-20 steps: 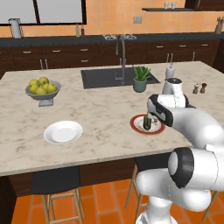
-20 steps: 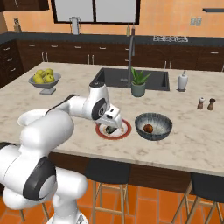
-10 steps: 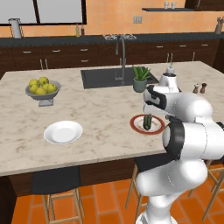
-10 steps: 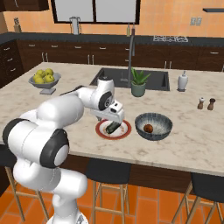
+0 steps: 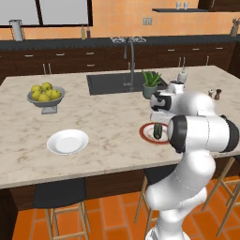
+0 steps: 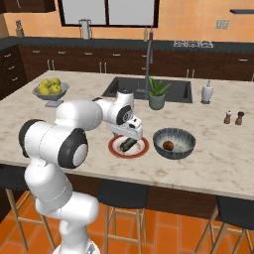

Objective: Pick the chicken drumstick and cucumber from their plates and place them in the bowl. Then put the bowl in the fridge.

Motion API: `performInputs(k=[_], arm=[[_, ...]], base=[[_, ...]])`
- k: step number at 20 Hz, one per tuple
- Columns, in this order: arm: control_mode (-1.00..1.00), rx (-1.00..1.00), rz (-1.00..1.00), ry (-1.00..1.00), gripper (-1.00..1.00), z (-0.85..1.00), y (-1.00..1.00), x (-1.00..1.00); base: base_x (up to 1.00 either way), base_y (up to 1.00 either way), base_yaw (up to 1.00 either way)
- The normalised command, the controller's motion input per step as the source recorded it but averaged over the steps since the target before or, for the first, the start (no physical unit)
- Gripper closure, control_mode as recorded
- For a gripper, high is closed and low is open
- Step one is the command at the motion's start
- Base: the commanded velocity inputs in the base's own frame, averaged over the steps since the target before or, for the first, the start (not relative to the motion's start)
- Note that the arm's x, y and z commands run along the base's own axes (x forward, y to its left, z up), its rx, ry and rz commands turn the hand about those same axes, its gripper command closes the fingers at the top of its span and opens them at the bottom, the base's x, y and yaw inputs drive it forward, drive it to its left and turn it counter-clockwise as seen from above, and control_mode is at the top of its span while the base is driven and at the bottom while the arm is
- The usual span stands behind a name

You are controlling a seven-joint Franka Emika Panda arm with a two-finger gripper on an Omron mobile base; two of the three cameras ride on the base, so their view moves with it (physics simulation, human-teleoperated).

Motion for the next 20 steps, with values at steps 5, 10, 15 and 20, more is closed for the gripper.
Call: performInputs(k=[5,10,15,20], arm=[[-1.0,0.01,0.0,0.0,-1.0,-0.36,0.01,0.42],[-1.0,0.0,0.0,0.02,-1.0,-0.39,0.09,0.21],[-1.0,0.0,0.0,0.0,-1.0,-0.3,0.03,0.3],[-1.0,0.0,0.0,0.0,-1.0,-0.33,0.0,0.11]], base=[[0.0,0.0,0.0],[0.0,0.0,0.0],[0.0,0.0,0.0],[0.0,0.0,0.0]])
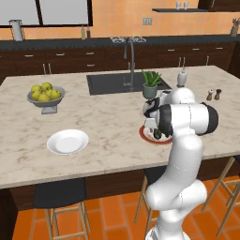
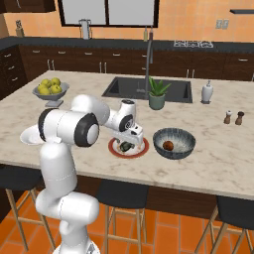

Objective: Pick the chicken drumstick and cucumber from their plates and place them in the bowl. Then put the bowl in the fridge.

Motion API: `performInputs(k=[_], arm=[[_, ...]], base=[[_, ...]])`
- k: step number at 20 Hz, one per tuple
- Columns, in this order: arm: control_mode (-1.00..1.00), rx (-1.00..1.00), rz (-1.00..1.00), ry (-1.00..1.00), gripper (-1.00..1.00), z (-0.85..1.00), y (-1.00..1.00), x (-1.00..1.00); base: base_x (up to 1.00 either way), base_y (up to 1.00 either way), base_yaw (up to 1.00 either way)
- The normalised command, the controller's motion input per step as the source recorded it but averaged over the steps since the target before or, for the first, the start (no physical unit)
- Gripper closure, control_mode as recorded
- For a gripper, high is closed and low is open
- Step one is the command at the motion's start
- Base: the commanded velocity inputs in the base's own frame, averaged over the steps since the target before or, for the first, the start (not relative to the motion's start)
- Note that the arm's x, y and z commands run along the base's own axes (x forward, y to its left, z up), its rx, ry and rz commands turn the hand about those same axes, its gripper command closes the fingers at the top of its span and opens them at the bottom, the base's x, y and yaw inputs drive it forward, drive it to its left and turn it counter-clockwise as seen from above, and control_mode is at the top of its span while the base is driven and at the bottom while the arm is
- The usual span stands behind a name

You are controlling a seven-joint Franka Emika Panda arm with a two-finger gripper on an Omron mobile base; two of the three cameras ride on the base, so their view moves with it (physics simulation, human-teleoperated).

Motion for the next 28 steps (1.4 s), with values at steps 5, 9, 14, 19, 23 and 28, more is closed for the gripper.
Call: performInputs(k=[5,9,14,19,23,28], arm=[[-1.0,0.04,0.0,0.0,1.0,-0.53,0.0,0.02],[-1.0,0.09,0.0,0.0,1.0,-0.27,0.0,-0.18],[-1.0,-0.01,-0.02,-0.04,1.0,0.45,0.13,-0.52],[-1.0,-0.05,-0.03,-0.15,1.0,0.88,0.06,-0.7],[-1.0,-0.18,-0.04,-0.19,1.0,0.89,0.03,-0.45],[-1.0,-0.27,-0.16,-0.07,1.0,0.63,-0.07,-0.16]], base=[[0.0,0.0,0.0],[0.0,0.0,0.0],[0.0,0.0,0.0],[0.0,0.0,0.0],[0.0,0.0,0.0],[0.0,0.0,0.0]])
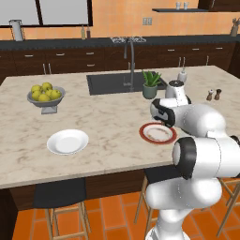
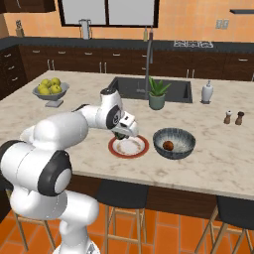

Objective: Pick the chicken drumstick and cucumber from their plates and place them in the bowl. Then put the bowl in the fridge.

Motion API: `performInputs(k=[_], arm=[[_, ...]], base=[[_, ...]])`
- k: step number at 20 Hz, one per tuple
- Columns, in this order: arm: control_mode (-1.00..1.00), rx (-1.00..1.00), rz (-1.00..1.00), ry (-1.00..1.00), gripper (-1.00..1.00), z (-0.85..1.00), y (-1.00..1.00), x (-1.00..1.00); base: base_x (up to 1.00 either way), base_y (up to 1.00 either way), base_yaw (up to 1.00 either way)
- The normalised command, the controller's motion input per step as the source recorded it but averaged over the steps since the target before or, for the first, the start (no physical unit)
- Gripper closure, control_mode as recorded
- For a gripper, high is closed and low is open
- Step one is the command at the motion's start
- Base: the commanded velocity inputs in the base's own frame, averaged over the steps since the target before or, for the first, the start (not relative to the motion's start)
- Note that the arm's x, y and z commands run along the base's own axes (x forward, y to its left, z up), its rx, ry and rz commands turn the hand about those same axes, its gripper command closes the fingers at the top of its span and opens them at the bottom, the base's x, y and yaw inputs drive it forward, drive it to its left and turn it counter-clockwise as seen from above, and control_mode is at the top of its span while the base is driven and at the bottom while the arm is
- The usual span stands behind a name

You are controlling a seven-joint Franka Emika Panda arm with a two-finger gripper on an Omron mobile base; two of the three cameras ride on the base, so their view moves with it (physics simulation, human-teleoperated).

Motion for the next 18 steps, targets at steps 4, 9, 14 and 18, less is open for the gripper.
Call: performInputs(k=[4,9,14,18], arm=[[-1.0,-0.18,-0.24,-0.01,1.0,0.64,-0.22,0.0],[-1.0,-0.06,-0.18,0.05,1.0,0.05,-0.82,0.0],[-1.0,0.0,-0.14,0.01,1.0,0.2,-0.74,0.01],[-1.0,0.13,0.0,0.08,1.0,0.01,-0.81,0.15]], base=[[0.0,0.0,0.0],[0.0,0.0,0.0],[0.0,0.0,0.0],[0.0,0.0,0.0]])
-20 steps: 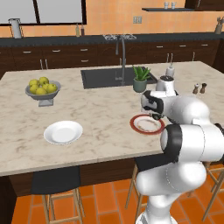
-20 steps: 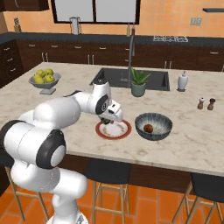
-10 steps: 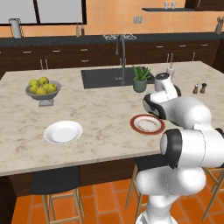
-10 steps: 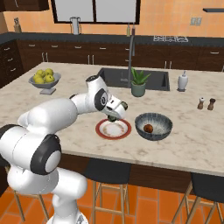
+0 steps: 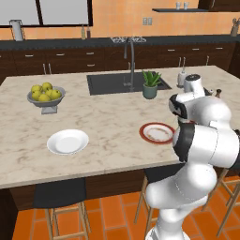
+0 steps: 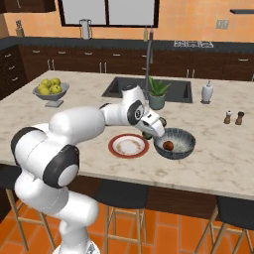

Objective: Pick the chicken drumstick and cucumber from their plates and place them in the bowl. Then put the bowl in the fridge.

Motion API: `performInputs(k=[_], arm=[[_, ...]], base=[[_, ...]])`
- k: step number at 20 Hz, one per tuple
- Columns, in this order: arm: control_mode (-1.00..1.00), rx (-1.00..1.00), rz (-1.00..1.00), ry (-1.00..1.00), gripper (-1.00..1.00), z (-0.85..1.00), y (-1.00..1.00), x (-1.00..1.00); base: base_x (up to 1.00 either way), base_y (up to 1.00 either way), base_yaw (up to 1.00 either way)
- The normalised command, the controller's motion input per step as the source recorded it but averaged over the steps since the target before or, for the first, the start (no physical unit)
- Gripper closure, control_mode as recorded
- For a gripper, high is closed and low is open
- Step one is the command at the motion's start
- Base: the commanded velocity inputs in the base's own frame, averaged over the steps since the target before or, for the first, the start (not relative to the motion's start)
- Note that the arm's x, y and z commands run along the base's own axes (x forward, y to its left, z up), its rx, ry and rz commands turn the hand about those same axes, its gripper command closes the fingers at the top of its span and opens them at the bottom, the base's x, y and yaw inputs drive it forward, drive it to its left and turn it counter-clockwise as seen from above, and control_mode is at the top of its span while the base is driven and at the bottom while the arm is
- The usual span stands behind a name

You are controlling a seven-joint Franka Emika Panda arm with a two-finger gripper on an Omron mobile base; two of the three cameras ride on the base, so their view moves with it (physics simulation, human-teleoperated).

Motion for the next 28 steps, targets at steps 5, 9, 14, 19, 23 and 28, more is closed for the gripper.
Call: performInputs(k=[5,9,14,19,23,28], arm=[[-1.0,0.1,0.06,0.0,1.0,-0.02,-0.33,0.4],[-1.0,0.11,0.1,0.01,1.0,-0.21,-0.37,0.42],[-1.0,0.11,0.11,0.02,1.0,-0.23,-0.49,0.4],[-1.0,0.07,0.03,0.01,1.0,-0.39,-0.14,0.25],[-1.0,0.07,0.0,0.0,1.0,-0.43,-0.04,0.05],[-1.0,0.03,0.0,0.0,-1.0,-0.49,0.07,0.0]], base=[[0.0,0.0,0.0],[0.0,0.0,0.0],[0.0,0.0,0.0],[0.0,0.0,0.0],[0.0,0.0,0.0],[0.0,0.0,0.0]])
